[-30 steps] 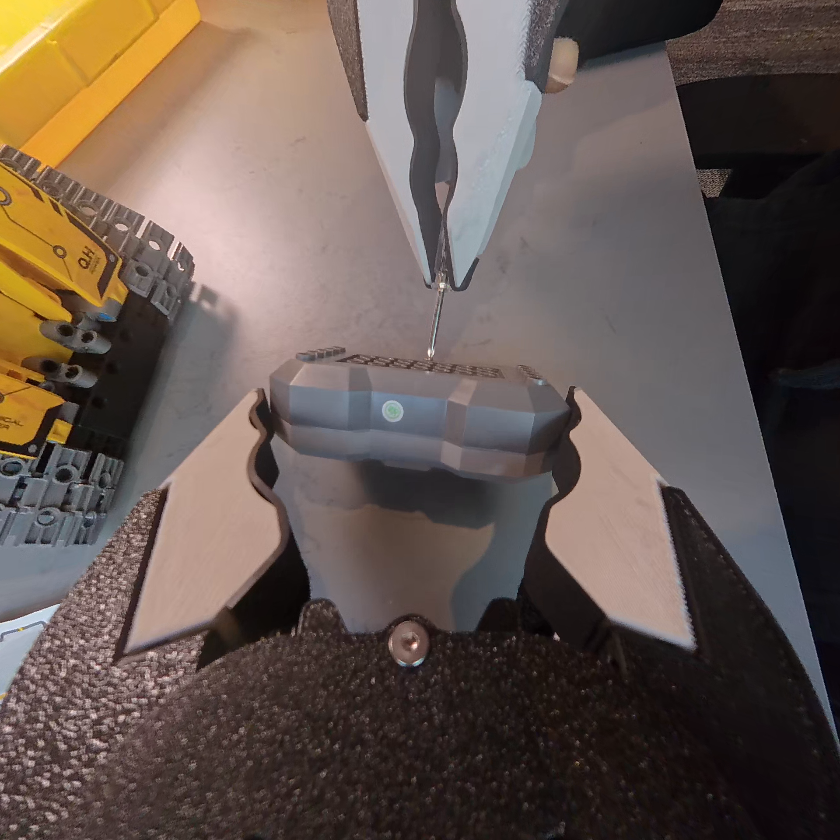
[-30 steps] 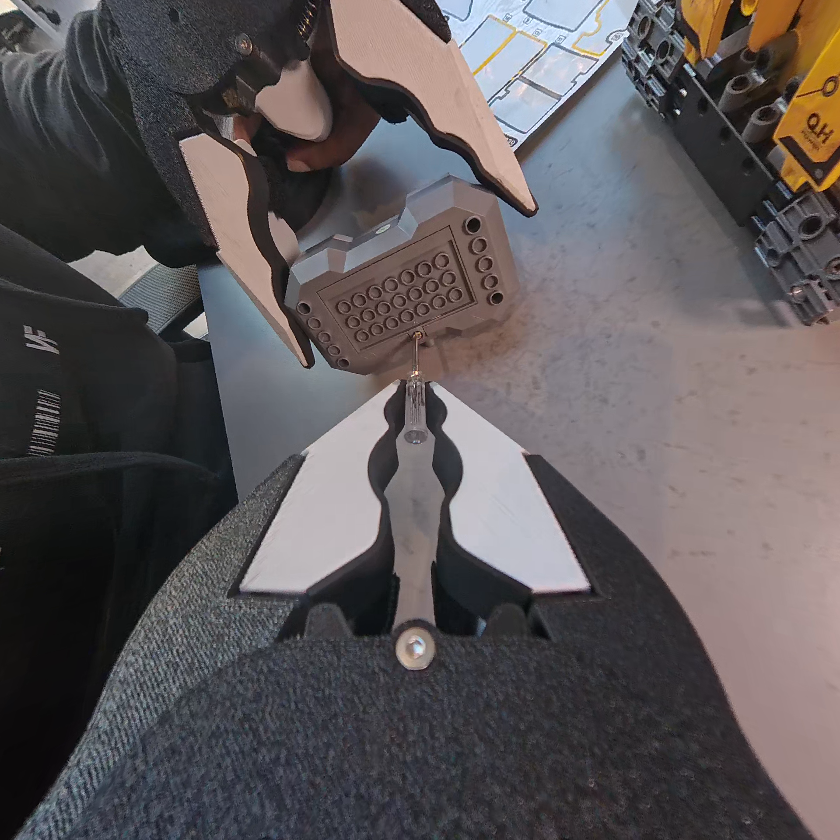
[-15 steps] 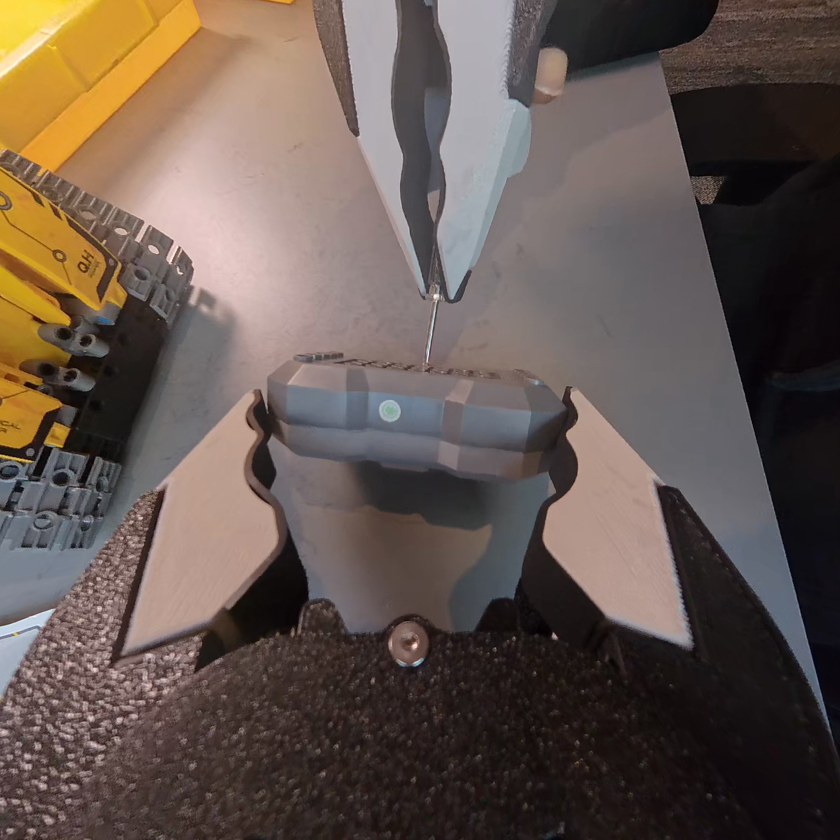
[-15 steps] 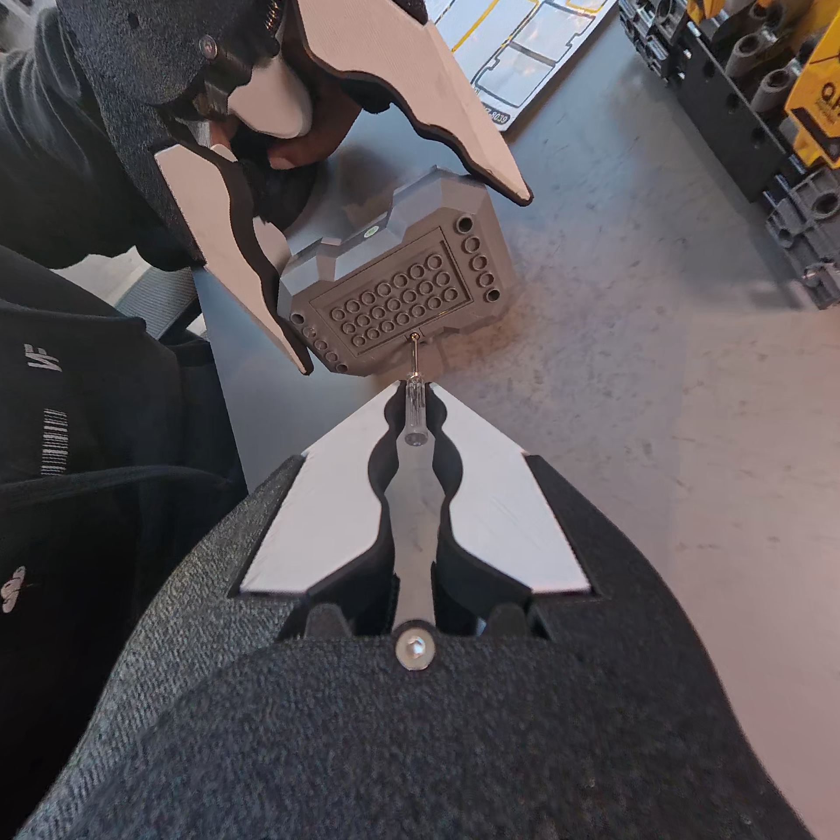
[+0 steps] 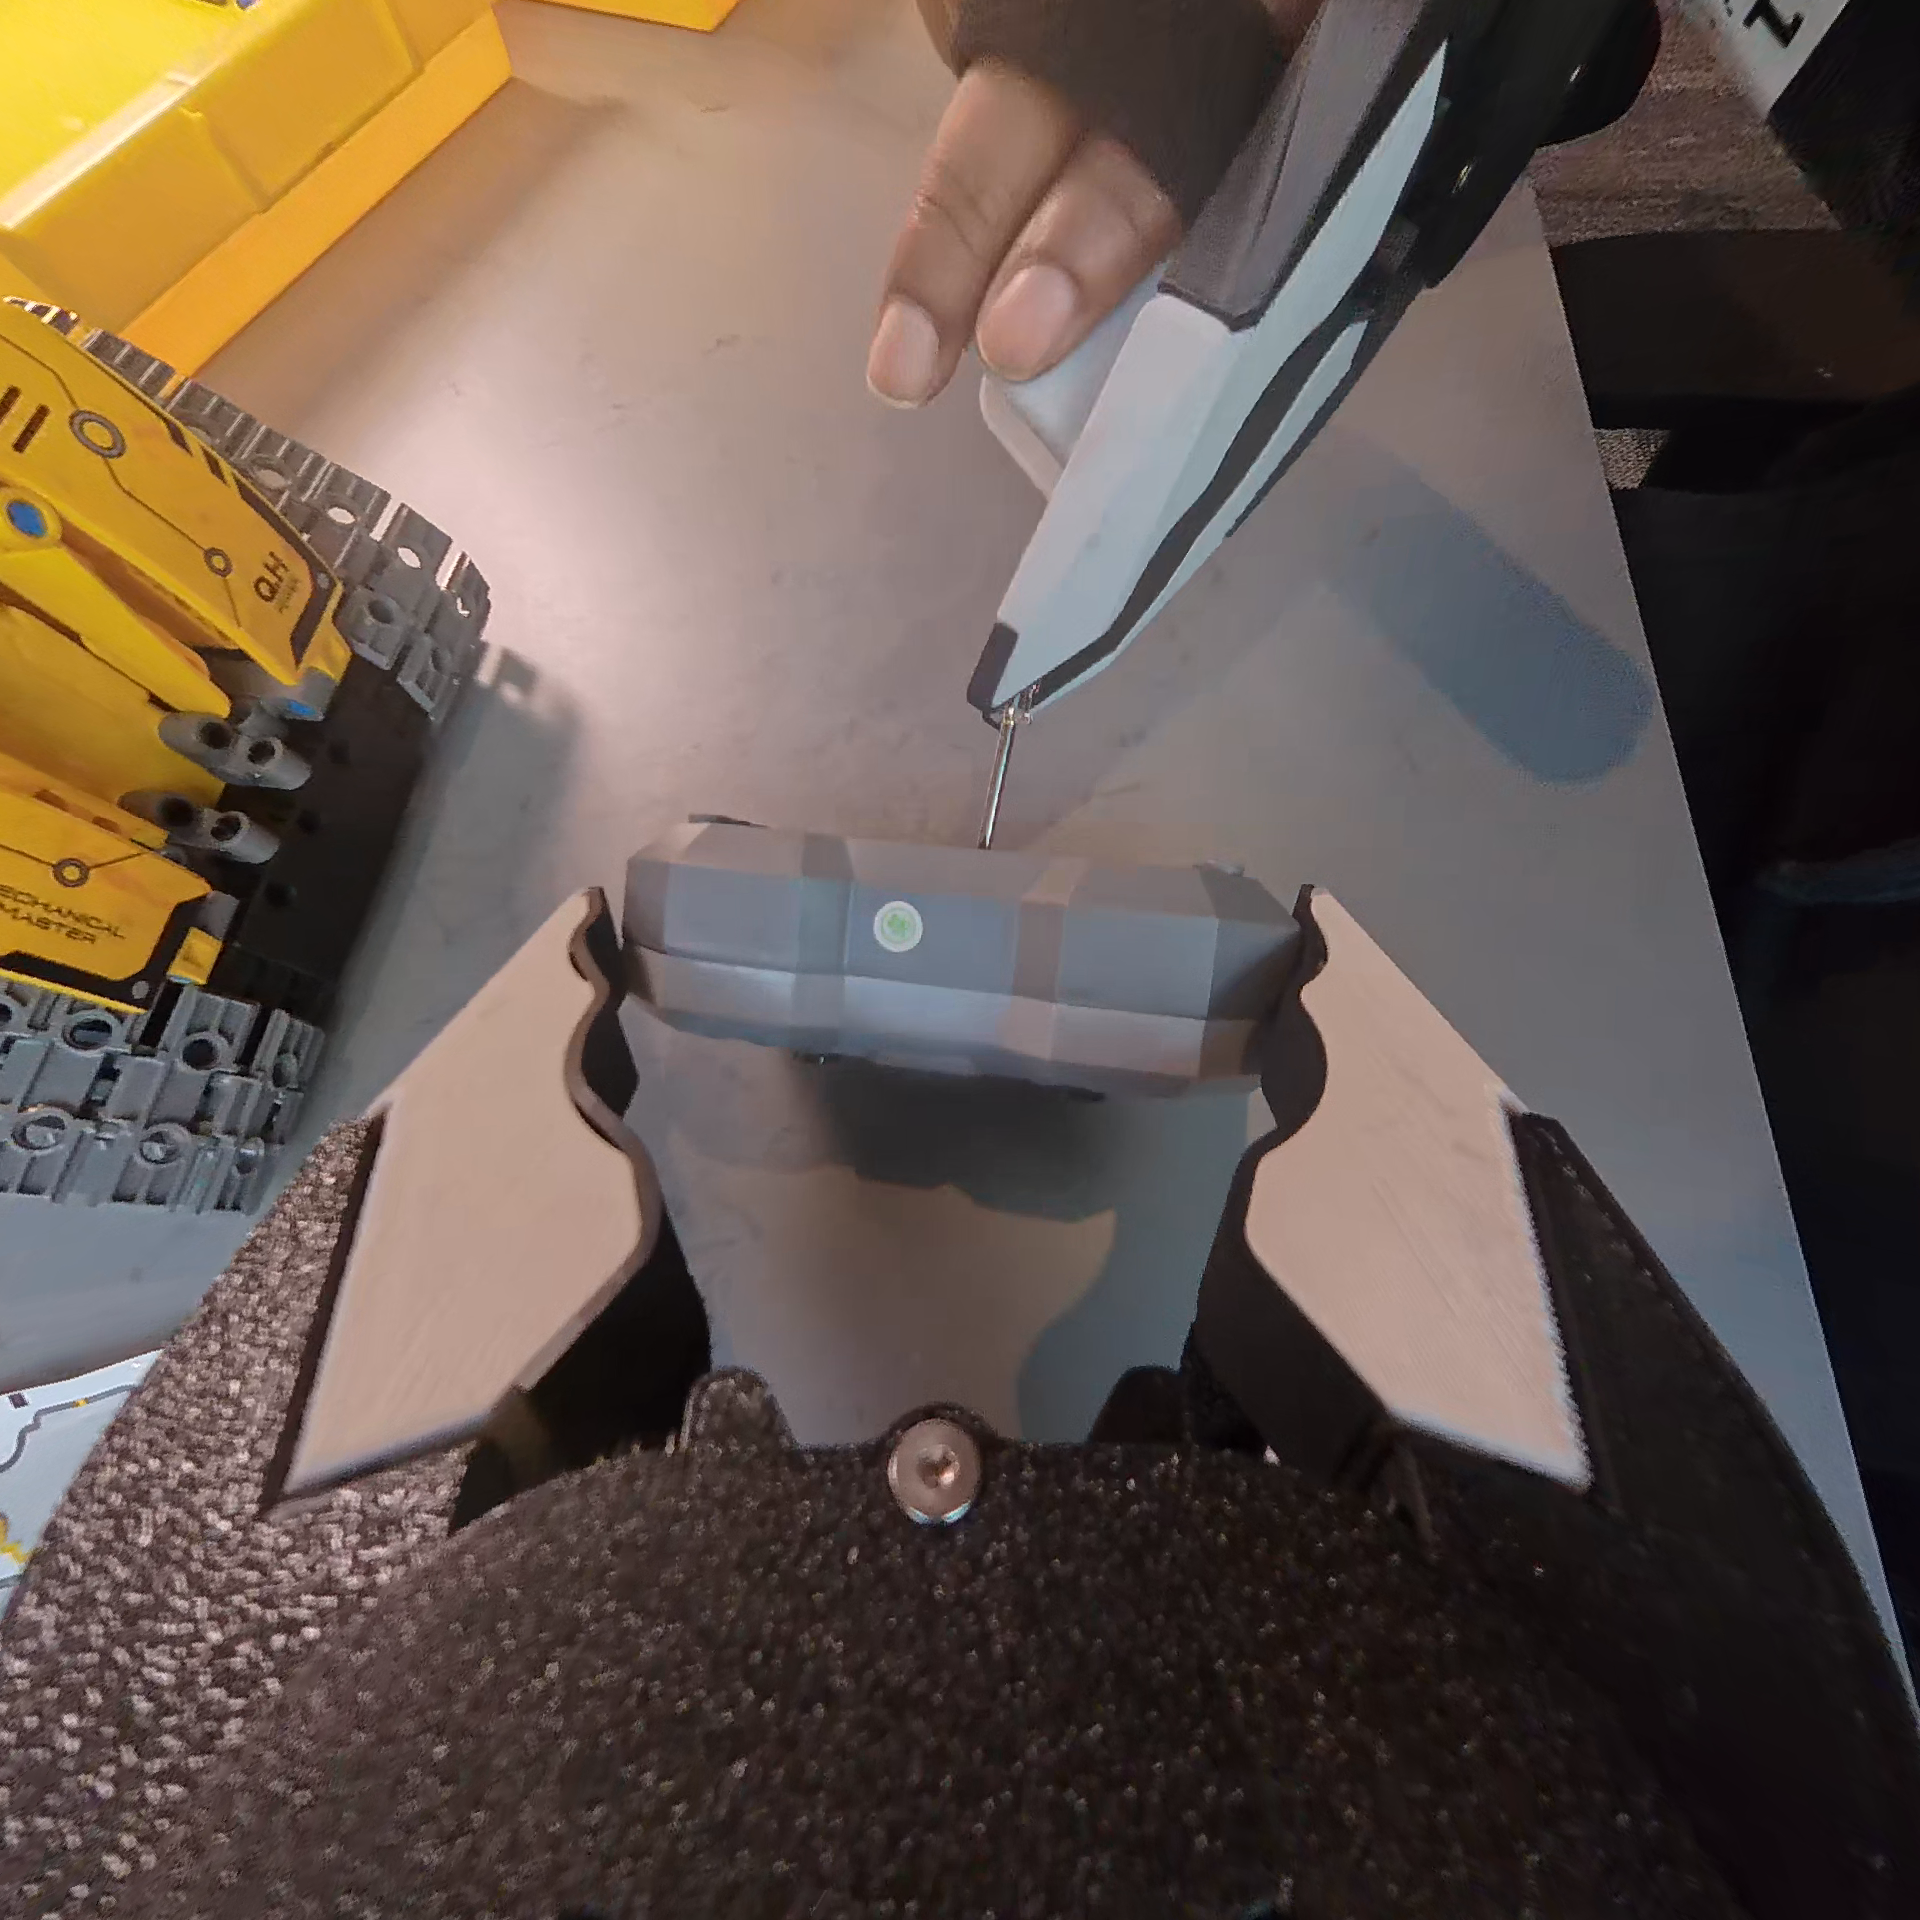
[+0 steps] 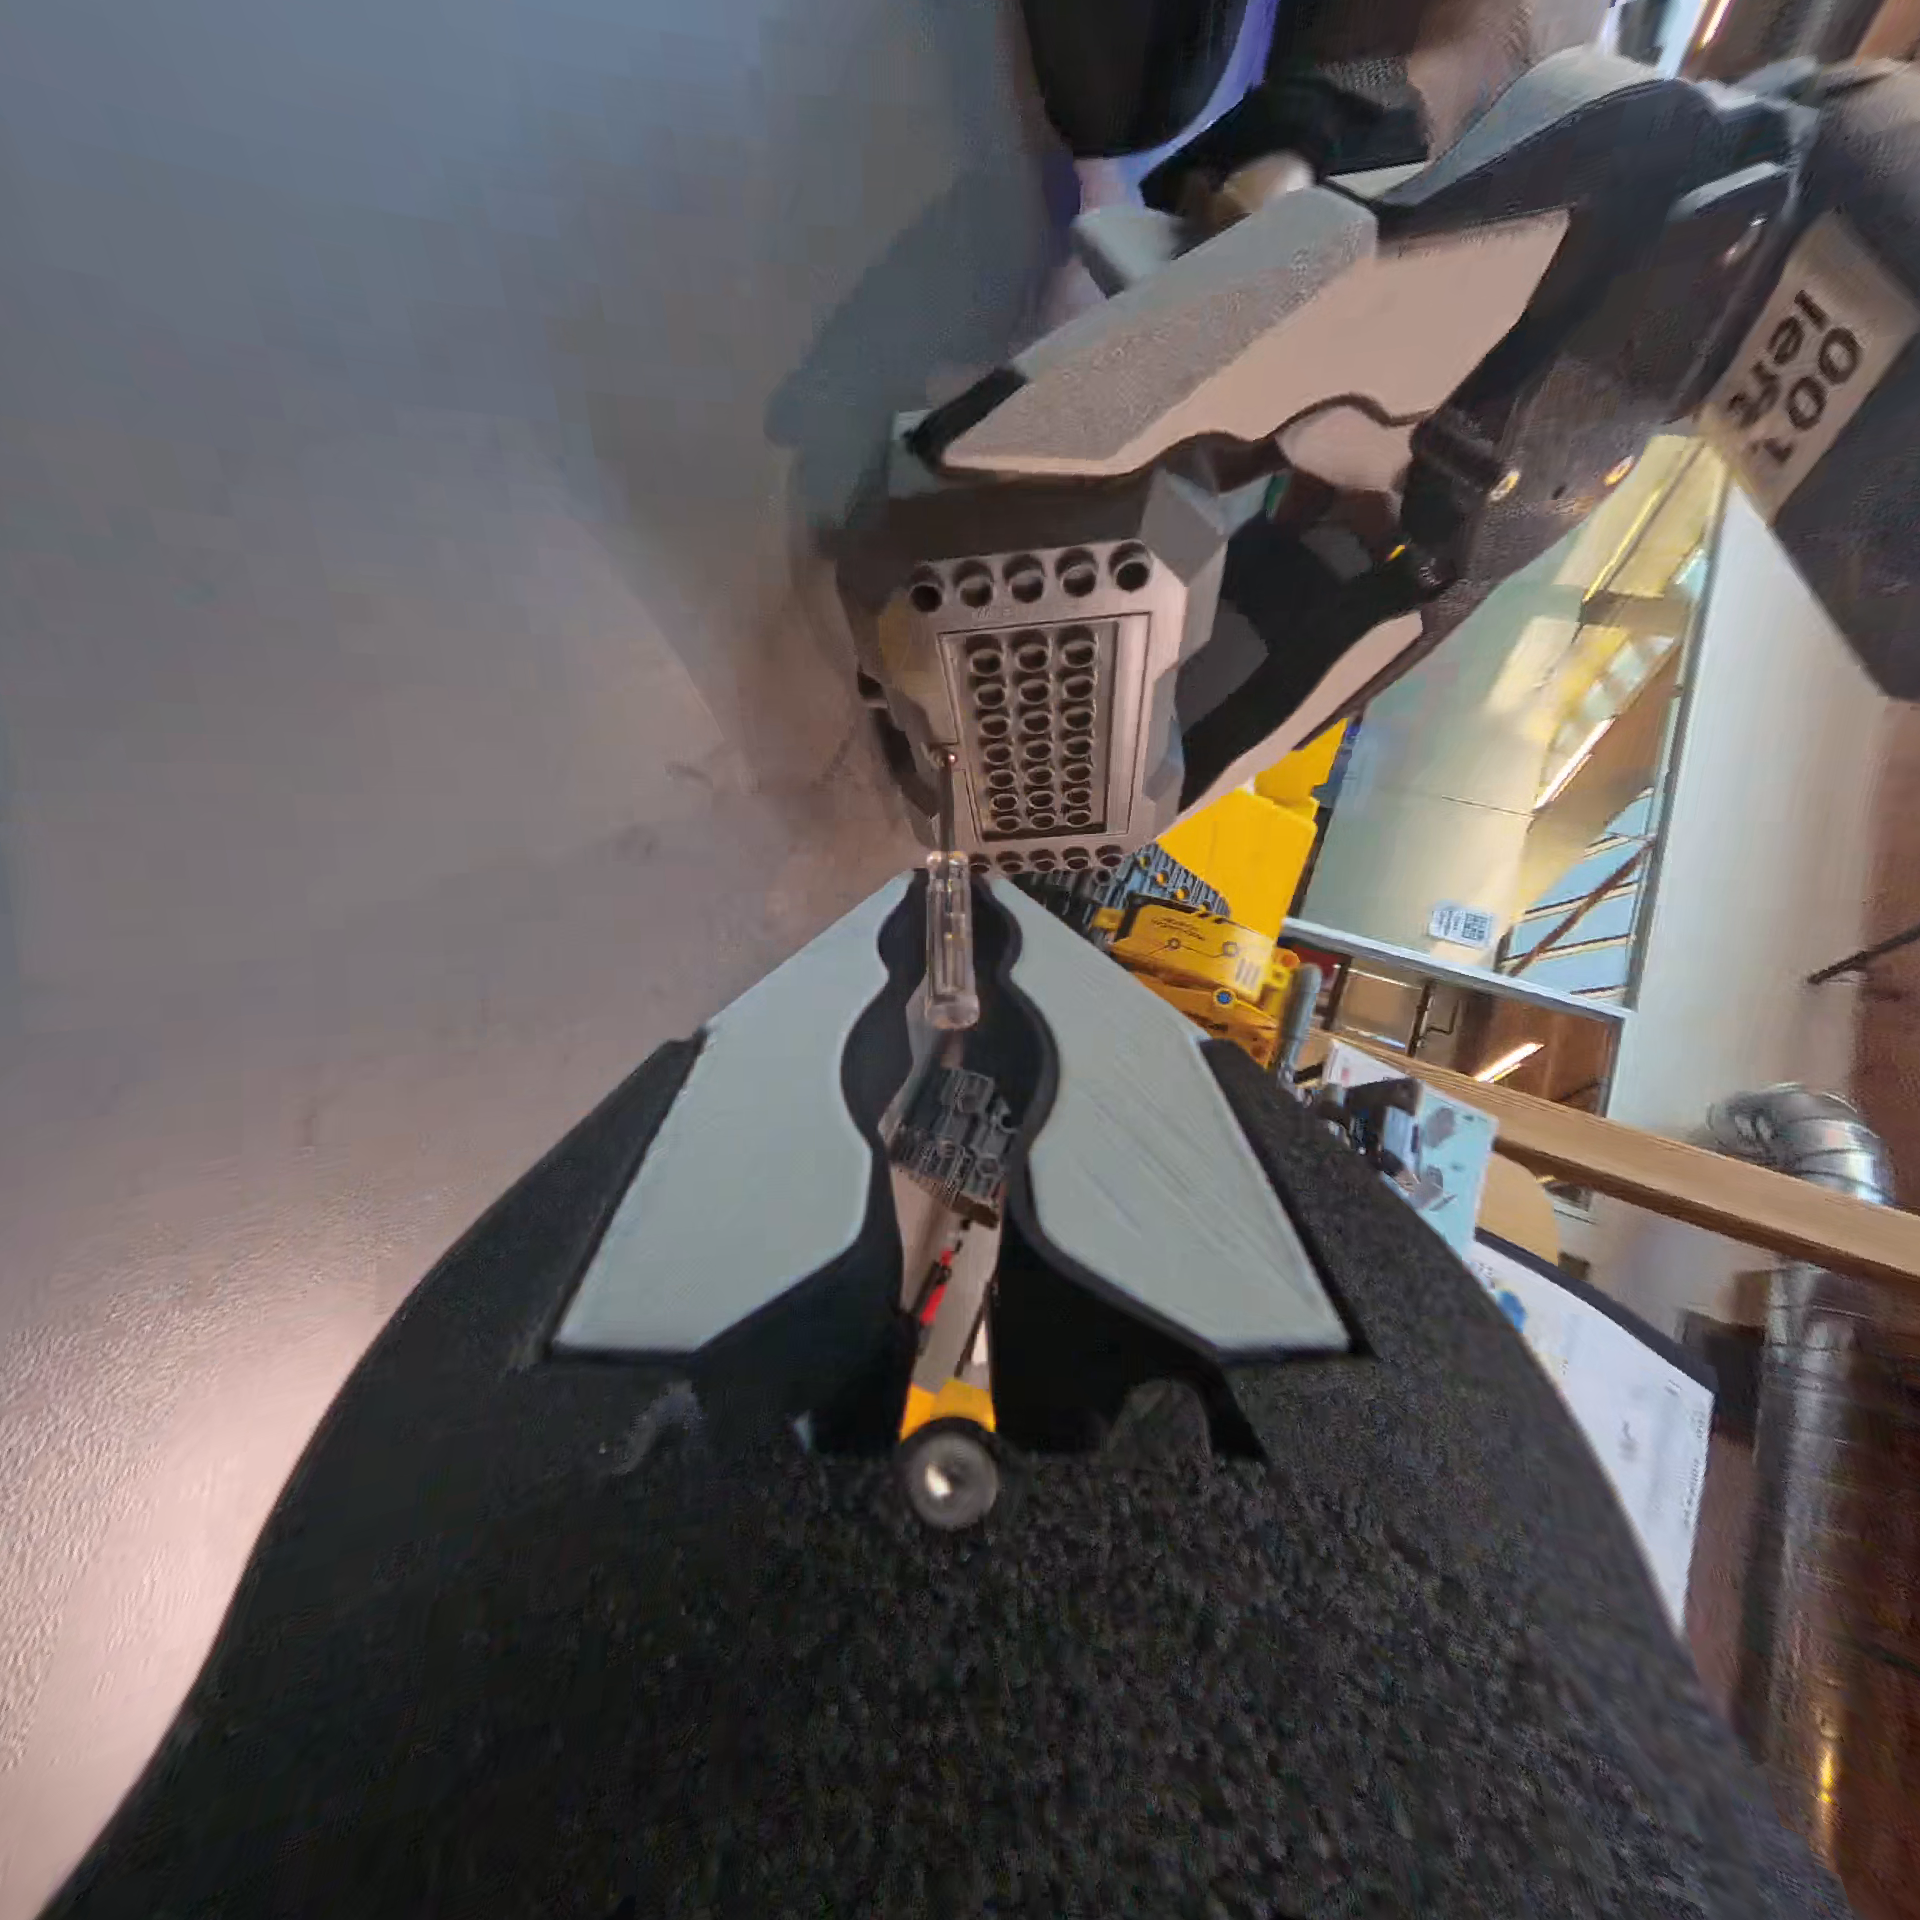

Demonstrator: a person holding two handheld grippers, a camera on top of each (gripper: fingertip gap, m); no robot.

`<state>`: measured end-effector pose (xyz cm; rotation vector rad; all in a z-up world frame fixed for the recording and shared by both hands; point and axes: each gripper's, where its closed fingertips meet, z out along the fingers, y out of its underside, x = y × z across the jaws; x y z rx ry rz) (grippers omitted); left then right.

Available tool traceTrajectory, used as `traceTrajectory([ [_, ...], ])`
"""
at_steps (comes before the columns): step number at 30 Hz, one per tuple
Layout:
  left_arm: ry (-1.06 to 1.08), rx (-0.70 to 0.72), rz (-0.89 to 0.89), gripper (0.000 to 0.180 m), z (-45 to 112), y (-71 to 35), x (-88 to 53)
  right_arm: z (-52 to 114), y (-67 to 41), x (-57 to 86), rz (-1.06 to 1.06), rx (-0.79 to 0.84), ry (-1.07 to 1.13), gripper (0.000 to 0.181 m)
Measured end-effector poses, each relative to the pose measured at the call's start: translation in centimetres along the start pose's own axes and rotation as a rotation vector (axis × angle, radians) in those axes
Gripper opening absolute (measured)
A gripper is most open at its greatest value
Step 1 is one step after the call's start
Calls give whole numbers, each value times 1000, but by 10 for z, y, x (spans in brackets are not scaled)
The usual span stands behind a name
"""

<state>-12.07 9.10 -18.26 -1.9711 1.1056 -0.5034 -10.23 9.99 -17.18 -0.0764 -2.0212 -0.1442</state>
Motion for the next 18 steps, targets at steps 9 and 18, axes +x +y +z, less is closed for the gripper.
traceTrajectory([
  [9, 0, -2, -11, 124, -1, 1, -1, -16, 16, 5, 426, 10, -65, 7],
  [18, 14, -25, -24, 124, -1, 8, -1, -25, 17, 12, 1207, 49, -304, 7],
])
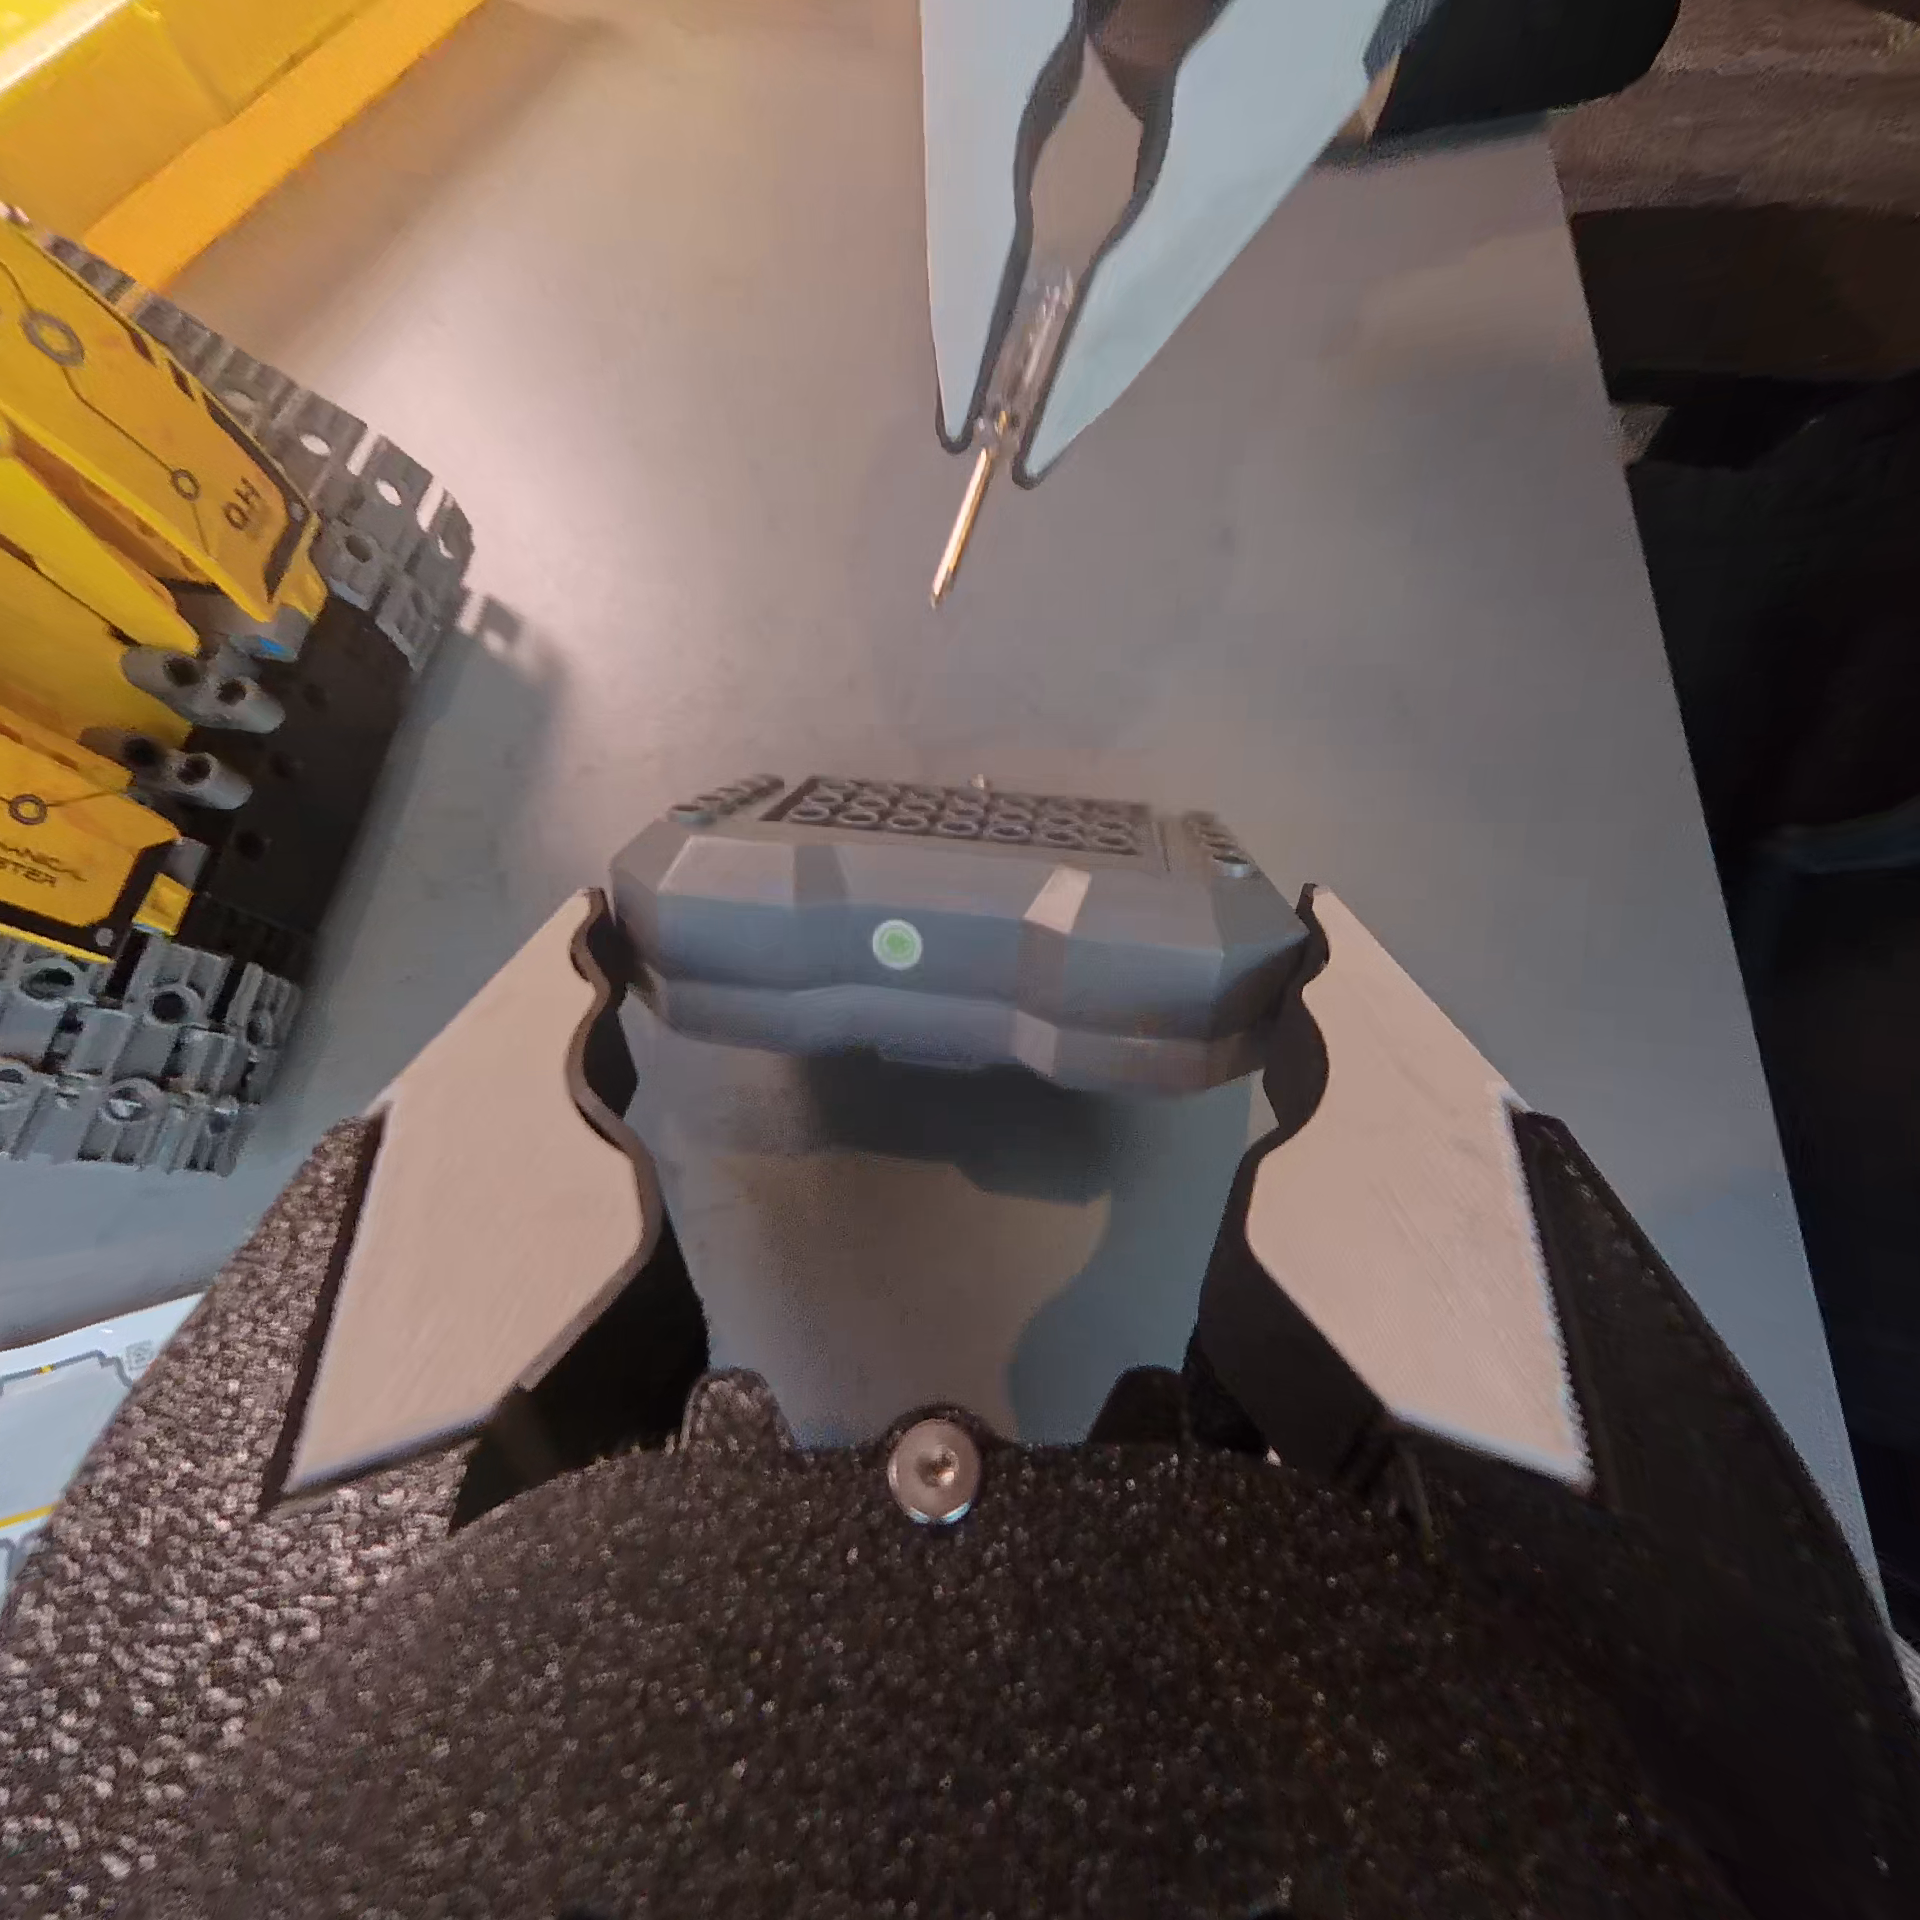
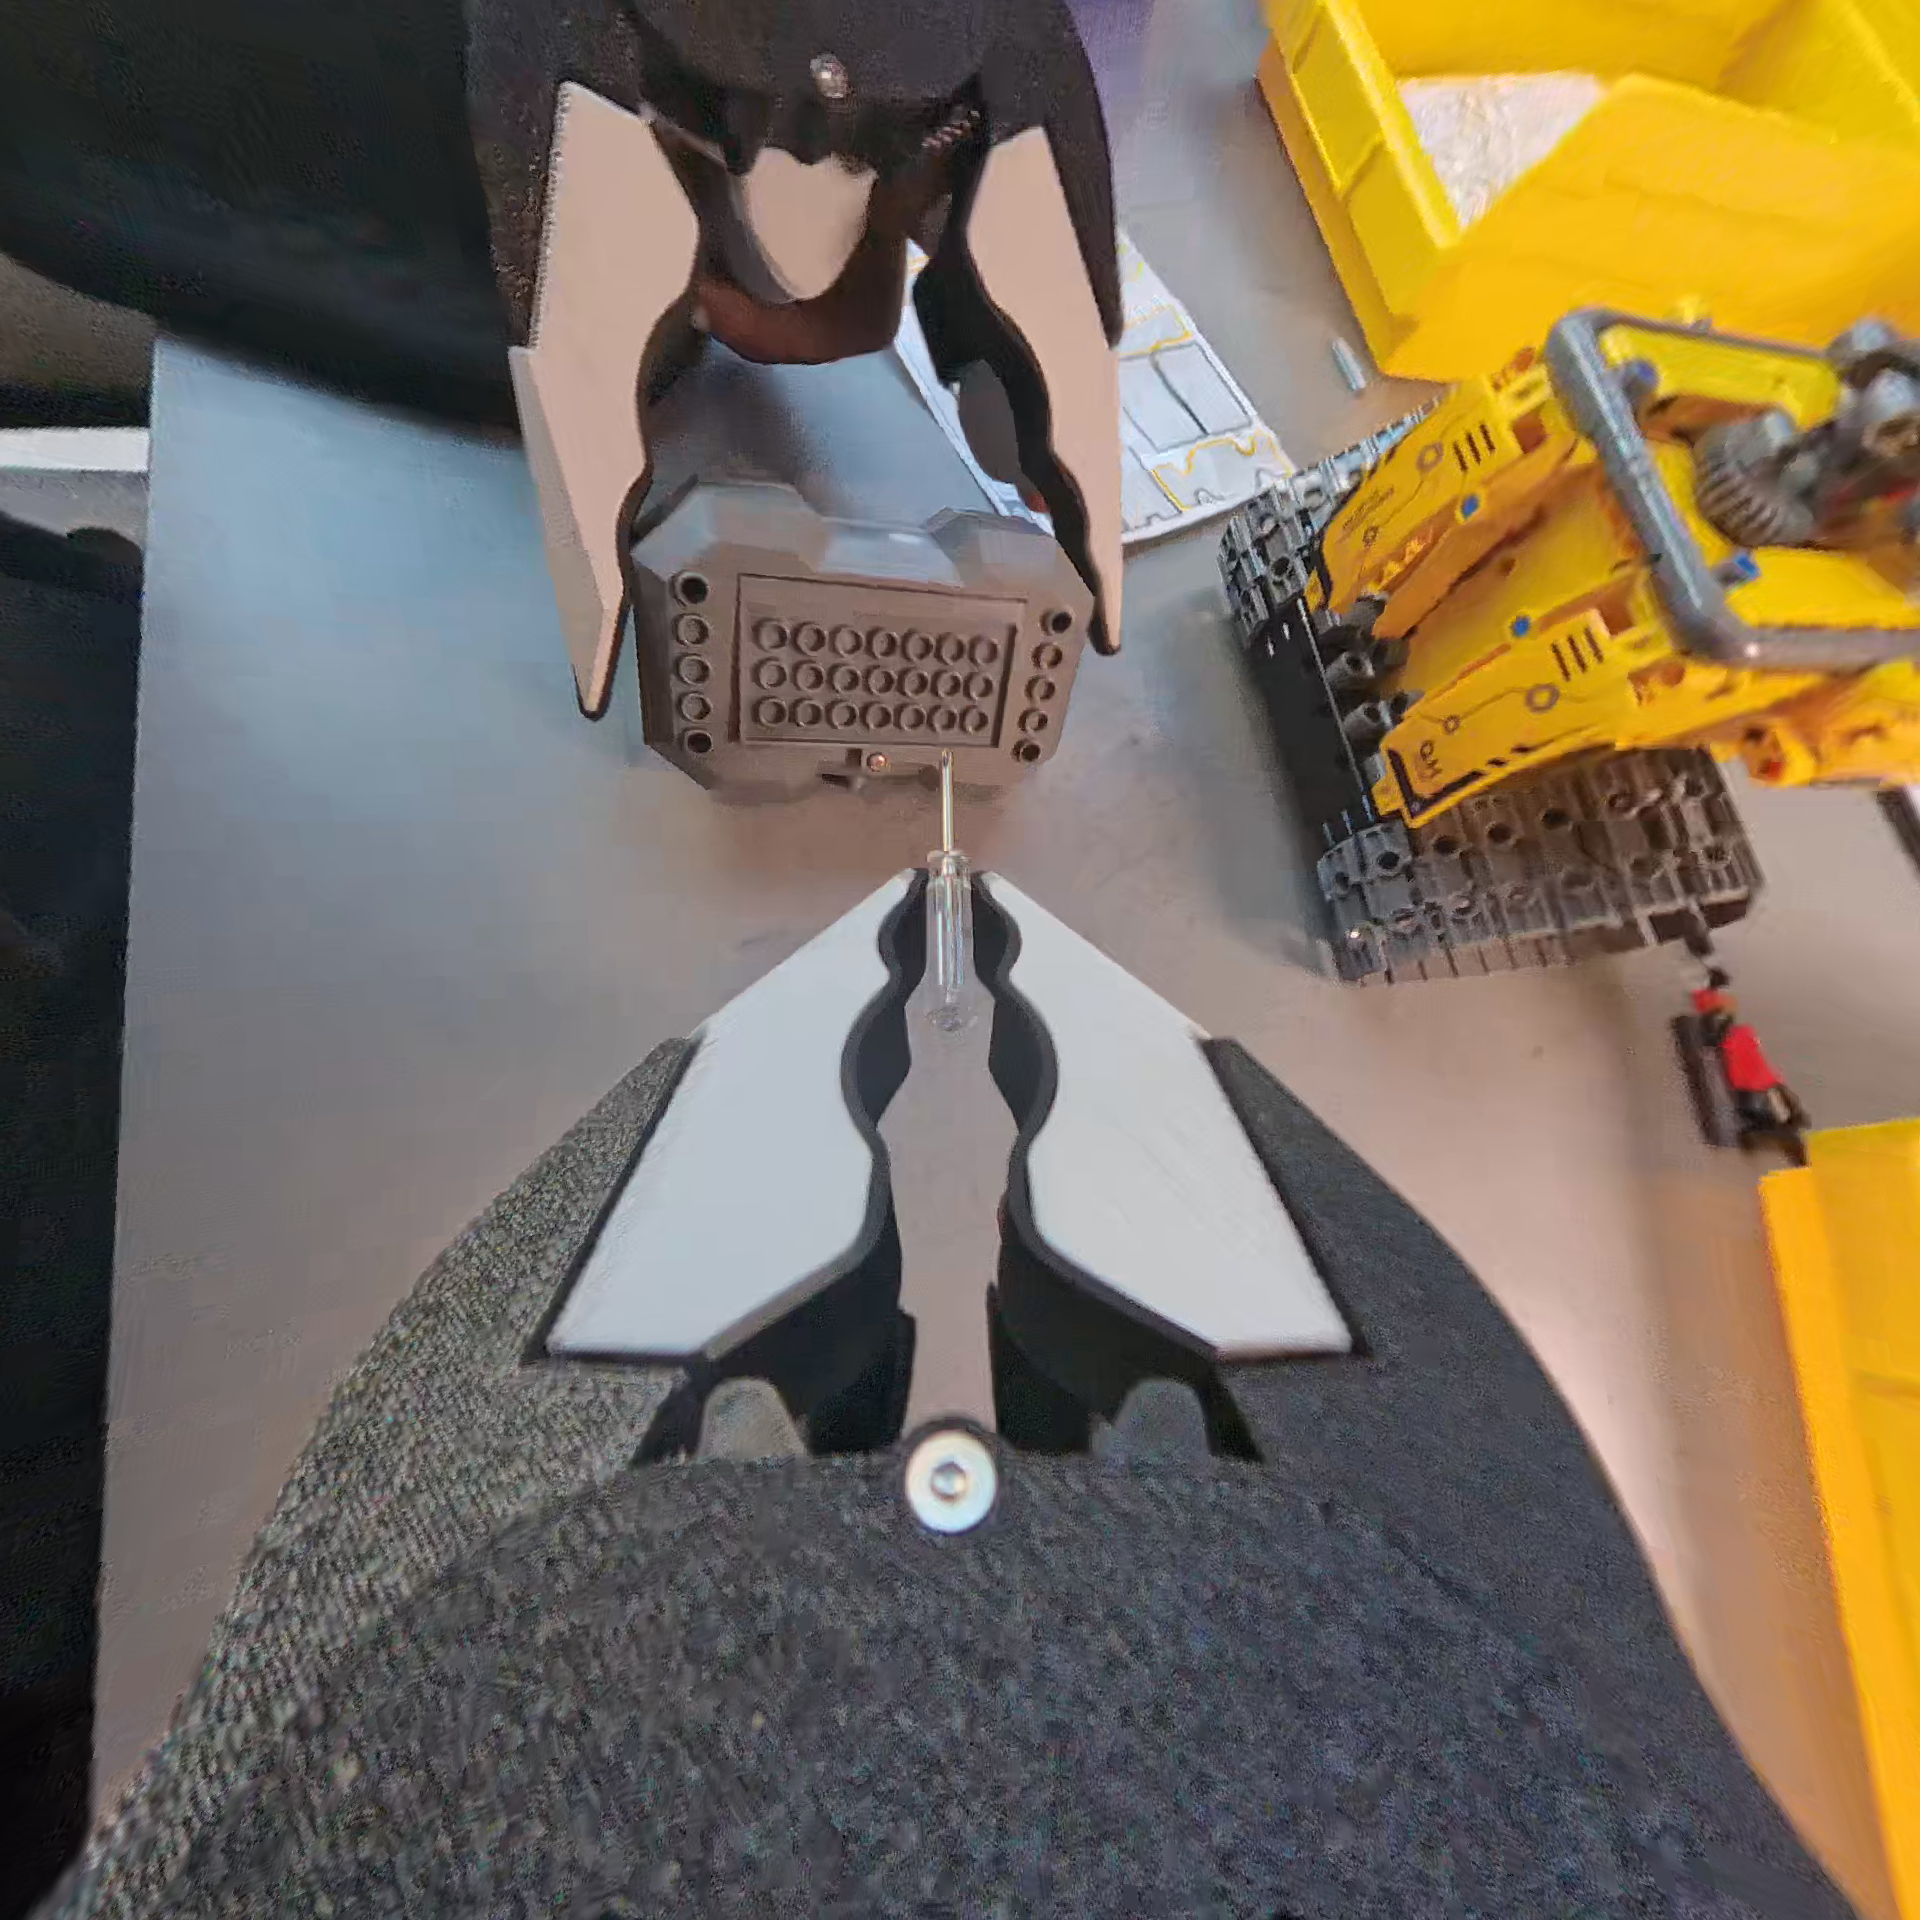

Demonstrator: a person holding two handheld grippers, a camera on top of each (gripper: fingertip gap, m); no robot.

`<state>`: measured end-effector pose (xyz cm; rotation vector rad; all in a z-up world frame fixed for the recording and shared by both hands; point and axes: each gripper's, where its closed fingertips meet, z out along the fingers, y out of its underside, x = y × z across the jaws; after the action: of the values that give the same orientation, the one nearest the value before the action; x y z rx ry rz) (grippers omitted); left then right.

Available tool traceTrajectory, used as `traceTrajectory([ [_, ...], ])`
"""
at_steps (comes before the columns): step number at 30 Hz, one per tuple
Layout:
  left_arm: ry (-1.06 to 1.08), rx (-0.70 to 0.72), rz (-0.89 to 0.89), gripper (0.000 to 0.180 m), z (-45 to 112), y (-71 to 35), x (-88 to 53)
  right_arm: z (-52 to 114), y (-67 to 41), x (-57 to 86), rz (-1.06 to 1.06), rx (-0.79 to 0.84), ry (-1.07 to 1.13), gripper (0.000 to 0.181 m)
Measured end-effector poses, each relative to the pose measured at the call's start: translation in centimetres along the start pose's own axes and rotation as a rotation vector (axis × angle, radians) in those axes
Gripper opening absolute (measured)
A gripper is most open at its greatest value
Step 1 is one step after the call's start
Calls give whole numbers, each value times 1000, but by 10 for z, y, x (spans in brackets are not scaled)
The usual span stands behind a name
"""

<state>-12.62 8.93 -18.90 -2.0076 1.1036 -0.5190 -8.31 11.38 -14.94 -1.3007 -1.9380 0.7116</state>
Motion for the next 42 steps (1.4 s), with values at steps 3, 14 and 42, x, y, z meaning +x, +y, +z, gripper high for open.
traceTrajectory([
  [3, -6, -131, 33, 123, 9, 27, -1, -3, 4, 10, 87, 4, 16, 7],
  [14, 60, -120, 23, 115, 5, 26, 9, -11, 16, 31, 206, 95, 62, 8],
  [42, -73, -352, -154, 128, 40, 7, 10, -24, 37, 55, 148, 211, 97, 8],
])
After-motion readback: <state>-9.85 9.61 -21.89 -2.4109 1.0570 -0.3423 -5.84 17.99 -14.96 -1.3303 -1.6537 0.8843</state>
